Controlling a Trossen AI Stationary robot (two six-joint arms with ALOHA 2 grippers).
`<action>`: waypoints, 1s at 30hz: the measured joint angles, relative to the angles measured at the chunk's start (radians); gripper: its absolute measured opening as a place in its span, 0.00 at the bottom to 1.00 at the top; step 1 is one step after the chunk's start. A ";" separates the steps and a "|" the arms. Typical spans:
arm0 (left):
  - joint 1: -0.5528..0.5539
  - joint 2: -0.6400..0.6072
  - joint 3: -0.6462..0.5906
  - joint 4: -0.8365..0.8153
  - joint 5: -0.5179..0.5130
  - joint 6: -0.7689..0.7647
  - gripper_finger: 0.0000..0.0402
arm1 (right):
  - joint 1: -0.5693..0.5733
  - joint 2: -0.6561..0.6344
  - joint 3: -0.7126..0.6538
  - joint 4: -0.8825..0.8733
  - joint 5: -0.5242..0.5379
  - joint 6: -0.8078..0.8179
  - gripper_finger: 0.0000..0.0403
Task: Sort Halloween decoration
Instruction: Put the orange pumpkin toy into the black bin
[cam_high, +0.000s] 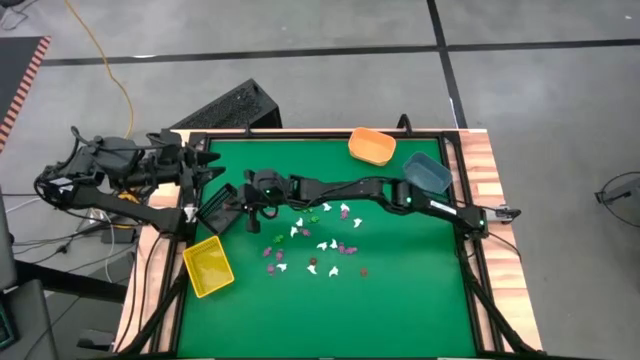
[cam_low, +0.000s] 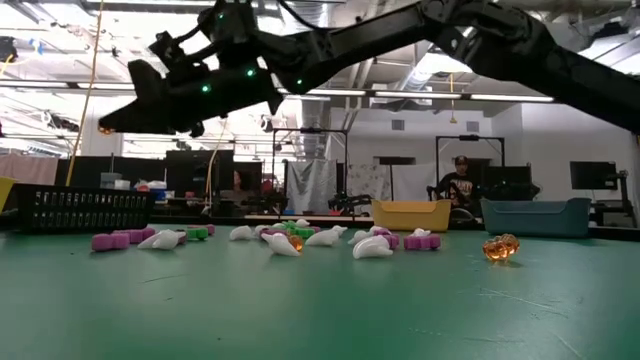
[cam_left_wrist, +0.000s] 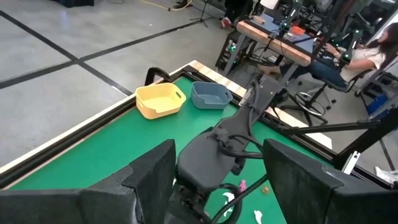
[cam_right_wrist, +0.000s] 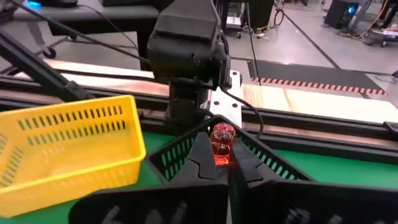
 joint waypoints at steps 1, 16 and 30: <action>0.000 0.000 0.000 0.000 0.000 0.000 0.58 | -0.001 0.001 0.000 -0.009 0.000 0.000 0.00; 0.000 0.000 0.000 0.000 -0.018 0.004 0.58 | -0.037 0.028 -0.001 -0.074 0.035 0.017 0.04; 0.000 0.000 0.000 -0.002 -0.018 0.004 0.58 | -0.034 0.063 -0.002 -0.085 0.069 0.028 0.12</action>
